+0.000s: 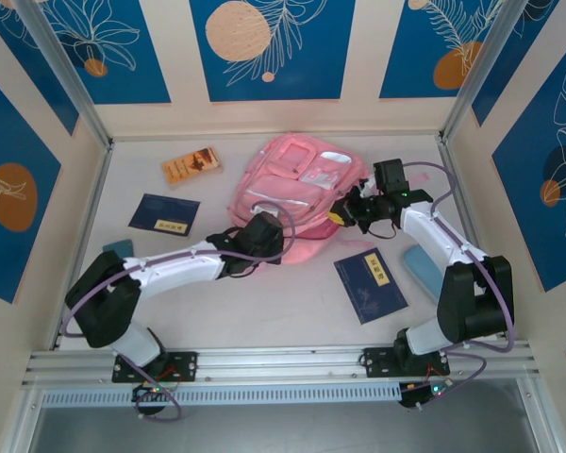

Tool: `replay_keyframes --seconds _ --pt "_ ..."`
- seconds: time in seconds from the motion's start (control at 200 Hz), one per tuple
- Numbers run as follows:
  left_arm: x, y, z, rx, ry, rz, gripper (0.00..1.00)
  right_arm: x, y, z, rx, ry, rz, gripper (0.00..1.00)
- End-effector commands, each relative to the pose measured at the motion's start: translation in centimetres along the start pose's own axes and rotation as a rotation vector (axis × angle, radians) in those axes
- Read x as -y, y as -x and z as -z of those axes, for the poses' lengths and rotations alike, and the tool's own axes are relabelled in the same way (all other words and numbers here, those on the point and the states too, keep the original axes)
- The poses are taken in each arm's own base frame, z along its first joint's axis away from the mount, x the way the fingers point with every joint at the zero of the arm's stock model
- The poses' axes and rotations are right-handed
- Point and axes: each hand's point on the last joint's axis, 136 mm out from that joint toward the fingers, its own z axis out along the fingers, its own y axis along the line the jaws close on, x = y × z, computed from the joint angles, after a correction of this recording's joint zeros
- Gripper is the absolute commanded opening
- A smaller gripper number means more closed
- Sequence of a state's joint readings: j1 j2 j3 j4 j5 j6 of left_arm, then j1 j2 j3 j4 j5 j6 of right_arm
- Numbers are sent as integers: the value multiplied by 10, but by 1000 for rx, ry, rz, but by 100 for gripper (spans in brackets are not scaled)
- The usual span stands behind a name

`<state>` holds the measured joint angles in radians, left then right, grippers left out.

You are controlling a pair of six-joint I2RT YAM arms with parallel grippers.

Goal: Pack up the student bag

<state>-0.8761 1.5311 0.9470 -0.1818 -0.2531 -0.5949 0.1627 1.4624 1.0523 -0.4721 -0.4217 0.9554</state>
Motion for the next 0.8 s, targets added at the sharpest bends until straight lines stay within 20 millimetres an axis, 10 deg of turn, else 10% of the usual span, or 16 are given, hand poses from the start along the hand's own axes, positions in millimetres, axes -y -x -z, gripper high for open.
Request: replay_keyframes --seconds 0.0,0.215,0.35,0.53,0.795 --pt "-26 2 12 18 51 -16 0 14 12 15 52 -24 19 0" --pt "2 6 11 10 -105 -65 0 17 14 7 10 -5 13 1" --pt "27 14 14 7 -202 -101 0 32 9 15 44 -73 -42 45" --pt "57 15 18 -4 -297 -143 0 51 -13 31 102 -172 -103 72" --pt "90 8 11 -43 -387 -191 0 52 -75 3 33 -178 -202 76"
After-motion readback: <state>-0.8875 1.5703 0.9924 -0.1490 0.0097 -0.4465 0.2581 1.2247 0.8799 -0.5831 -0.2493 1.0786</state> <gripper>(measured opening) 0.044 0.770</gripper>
